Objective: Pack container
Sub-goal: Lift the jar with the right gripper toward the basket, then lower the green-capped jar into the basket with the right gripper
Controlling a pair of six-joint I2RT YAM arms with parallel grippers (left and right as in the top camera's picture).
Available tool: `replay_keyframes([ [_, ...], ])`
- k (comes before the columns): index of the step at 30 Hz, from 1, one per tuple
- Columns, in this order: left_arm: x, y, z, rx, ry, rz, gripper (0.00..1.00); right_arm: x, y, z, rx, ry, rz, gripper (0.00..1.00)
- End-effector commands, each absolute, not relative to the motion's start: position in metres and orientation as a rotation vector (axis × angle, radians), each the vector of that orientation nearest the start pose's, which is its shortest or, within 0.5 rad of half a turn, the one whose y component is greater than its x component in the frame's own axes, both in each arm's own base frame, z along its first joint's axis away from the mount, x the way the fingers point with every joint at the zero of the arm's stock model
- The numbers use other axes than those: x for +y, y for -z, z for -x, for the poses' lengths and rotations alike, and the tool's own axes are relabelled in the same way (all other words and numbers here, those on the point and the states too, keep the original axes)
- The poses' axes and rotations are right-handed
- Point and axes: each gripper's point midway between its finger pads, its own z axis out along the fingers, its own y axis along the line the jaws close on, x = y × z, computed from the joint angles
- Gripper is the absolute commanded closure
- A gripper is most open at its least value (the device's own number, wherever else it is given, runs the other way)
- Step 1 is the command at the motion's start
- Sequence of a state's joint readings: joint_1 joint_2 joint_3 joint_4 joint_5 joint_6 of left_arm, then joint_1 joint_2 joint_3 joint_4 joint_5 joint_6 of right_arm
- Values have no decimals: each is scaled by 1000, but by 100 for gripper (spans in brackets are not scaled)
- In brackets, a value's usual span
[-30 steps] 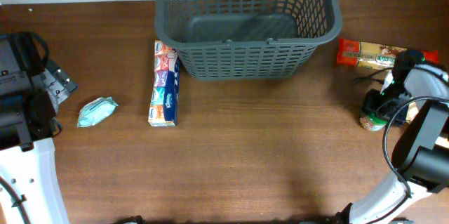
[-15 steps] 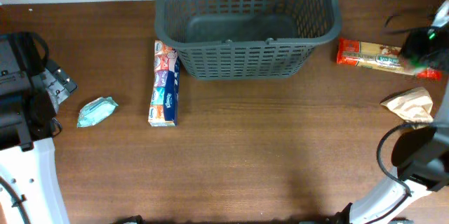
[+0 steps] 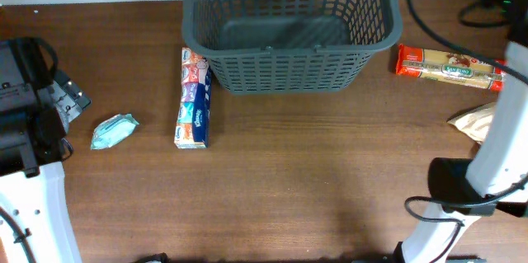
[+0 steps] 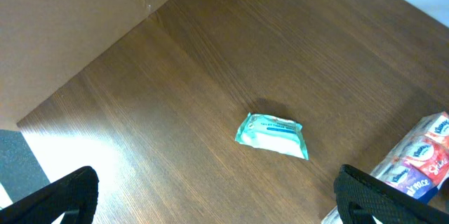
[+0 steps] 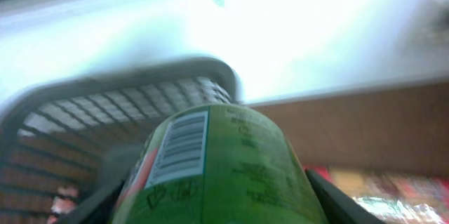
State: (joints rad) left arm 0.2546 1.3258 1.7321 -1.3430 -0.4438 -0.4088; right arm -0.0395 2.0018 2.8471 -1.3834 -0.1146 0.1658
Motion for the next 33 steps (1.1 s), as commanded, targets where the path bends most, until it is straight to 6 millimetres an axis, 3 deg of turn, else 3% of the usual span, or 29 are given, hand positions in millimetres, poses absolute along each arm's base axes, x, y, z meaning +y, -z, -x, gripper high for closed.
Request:
replay_keyframes([
  [1,146,-342,-265,2224,-472,972,1,50,-464,-473,2035,-286,-60,96],
  [5,145,-342,-265,2224,-472,972,1,89,-460,-488,2016,-337,20,97],
  [9,146,-342,-265,2224,-472,972,1,121,-441,-505,2036,-369,75,96],
  [12,146,-342,-265,2224,-472,972,1,140,-415,-520,2080,-383,104,96],
  [16,146,-342,-265,2224,-472,972,1,159,-363,-541,2184,-385,127,96],
  [22,145,-342,-265,2224,-472,972,1,167,-292,-559,2334,-366,130,96],
  [25,146,-342,-265,2224,-472,972,1,161,-261,-562,2413,-306,109,96],
  [29,145,-342,-265,2224,-472,972,1,143,-229,-558,2510,-167,68,96],
  [33,146,-342,-265,2224,-472,972,1,130,-210,-549,2587,-78,55,97],
])
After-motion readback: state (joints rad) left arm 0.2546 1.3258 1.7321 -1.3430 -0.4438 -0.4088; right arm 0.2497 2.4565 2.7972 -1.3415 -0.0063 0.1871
